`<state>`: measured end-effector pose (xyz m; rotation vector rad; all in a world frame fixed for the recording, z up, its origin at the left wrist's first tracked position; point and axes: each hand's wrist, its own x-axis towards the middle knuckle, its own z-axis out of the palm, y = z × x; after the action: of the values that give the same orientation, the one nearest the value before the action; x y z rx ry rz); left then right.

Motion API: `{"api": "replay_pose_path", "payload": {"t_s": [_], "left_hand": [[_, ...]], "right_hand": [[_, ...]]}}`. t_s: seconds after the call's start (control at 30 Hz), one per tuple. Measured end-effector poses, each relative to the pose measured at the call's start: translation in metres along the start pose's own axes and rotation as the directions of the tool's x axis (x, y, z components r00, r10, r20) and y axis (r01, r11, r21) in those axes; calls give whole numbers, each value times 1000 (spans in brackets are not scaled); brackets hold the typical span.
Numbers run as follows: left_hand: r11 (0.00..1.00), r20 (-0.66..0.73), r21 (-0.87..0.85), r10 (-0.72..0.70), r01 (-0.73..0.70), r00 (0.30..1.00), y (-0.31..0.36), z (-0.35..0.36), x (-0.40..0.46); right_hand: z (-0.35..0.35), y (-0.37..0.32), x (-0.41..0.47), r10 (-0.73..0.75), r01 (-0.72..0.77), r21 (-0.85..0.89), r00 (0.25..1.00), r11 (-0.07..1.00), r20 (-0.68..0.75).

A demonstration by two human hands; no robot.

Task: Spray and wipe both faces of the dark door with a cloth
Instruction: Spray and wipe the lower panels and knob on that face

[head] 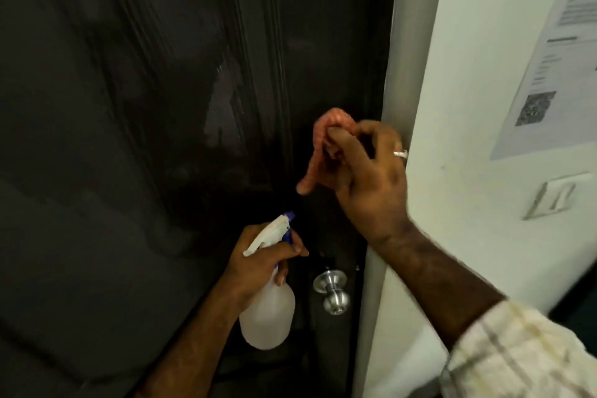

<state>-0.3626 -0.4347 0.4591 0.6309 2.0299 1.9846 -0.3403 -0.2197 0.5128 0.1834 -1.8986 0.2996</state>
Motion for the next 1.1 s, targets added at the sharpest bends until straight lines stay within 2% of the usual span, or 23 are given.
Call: {"api": "replay_pose_path", "payload": {"t_s": [0.03,0.07,0.1,0.17,0.23,0.3,0.33,0.4,0.5,0.63,0.7,0.73,0.77,0.8,0.83,0.87,0.9,0.93,0.97,1.0,1.03,1.07,1.1], "left_hand": [[1000,3,-1,-18,18,1000,-6,1,1],[999,-1,-4,-31,31,1000,-13,1,1],[998,-5,-11,-57,57,998,-22,0,0],[992,-22,-20,-127,127,992,-40,-4,-5],[986,-16,-9,-169,169,985,-58,-8,-13],[979,-6,-22,-202,202,979,-75,-12,-19],[977,6,-36,-209,209,978,-82,-15,-22],[974,35,-49,-220,222,975,-94,-24,-25],[958,60,-44,-279,282,958,-107,-33,-25],[955,100,-16,-294,297,950,-116,-37,-21],[958,139,-13,-282,286,949,-115,-38,-19],[959,153,-16,-276,282,949,-114,-36,-20],[962,171,-14,-266,273,949,-113,-38,-20],[963,192,-15,-260,268,946,-113,-37,-19],[961,207,-13,-267,275,941,-113,-37,-19],[960,223,-14,-271,281,937,-115,-39,-18],[956,239,-18,-281,293,930,-117,-39,-17],[951,244,-22,-295,309,924,-119,-39,-17],[946,241,-26,-306,322,921,-121,-39,-17],[942,231,-34,-318,334,919,-124,-39,-17],[937,228,-41,-329,346,917,-126,-40,-17],[935,221,-45,-334,351,916,-128,-41,-16],[934,219,-51,-334,353,917,-130,-41,-15]], "right_hand": [[5,-5,-4,40,-41,76,999,996,10],[10,-9,-18,16,-24,159,998,987,53],[16,-5,-45,-61,46,145,993,988,105],[21,10,-115,-120,88,111,935,990,333],[18,19,-177,75,-136,91,870,987,486],[13,13,-212,270,-379,118,814,918,513],[13,5,-221,292,-419,118,781,900,552],[20,-20,-229,256,-366,45,729,929,635],[37,-48,-244,355,-321,-173,688,931,632],[63,-72,-254,589,-487,-331,663,808,463],[72,-83,-247,710,-657,-271,631,704,314],[76,-80,-247,782,-755,-212,574,620,243],[75,-83,-241,851,-845,-132,493,518,181],[77,-80,-239,915,-926,-13,370,377,162],[78,-72,-240,963,-975,122,205,186,173],[77,-66,-239,964,-965,254,1,-69,266],[76,-60,-238,873,-865,353,-175,-357,455],[75,-57,-236,748,-736,372,-267,-565,607],[72,-56,-233,653,-635,362,-307,-682,692],[70,-56,-228,623,-605,349,-328,-716,710],[68,-54,-222,642,-646,333,-326,-687,694],[69,-52,-217,723,-745,313,-313,-589,616],[67,-55,-209,825,-878,237,-254,-416,505]]}}
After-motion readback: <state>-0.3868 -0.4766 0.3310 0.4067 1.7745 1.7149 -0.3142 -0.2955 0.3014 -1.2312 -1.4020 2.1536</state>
